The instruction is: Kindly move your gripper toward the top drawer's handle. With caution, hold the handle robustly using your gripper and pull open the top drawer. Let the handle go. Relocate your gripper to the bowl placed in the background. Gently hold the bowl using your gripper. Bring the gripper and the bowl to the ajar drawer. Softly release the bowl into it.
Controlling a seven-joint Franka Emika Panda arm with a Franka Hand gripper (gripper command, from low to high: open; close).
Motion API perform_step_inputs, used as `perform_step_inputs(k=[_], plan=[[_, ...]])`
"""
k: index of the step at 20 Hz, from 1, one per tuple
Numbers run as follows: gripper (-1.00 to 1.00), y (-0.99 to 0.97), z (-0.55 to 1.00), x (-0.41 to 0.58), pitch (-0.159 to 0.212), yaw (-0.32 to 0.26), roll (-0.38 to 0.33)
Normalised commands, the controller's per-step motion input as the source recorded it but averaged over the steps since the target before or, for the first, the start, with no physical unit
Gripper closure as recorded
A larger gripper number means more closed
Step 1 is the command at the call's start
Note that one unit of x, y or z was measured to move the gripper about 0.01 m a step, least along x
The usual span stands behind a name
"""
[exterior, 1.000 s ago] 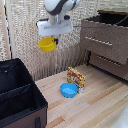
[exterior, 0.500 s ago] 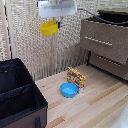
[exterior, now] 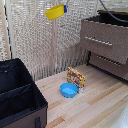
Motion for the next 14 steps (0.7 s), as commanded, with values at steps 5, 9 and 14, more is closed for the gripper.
perform_step_inputs(k=[5, 9, 14], plan=[[1.00, -0.75, 0.88, 0.030, 0.082, -0.084, 0.077], [1.00, -0.88, 0.76, 0.000, 0.047, -0.027, 0.118], [1.00, -0.95, 0.70, -0.011, 0.054, -0.006, 0.123]])
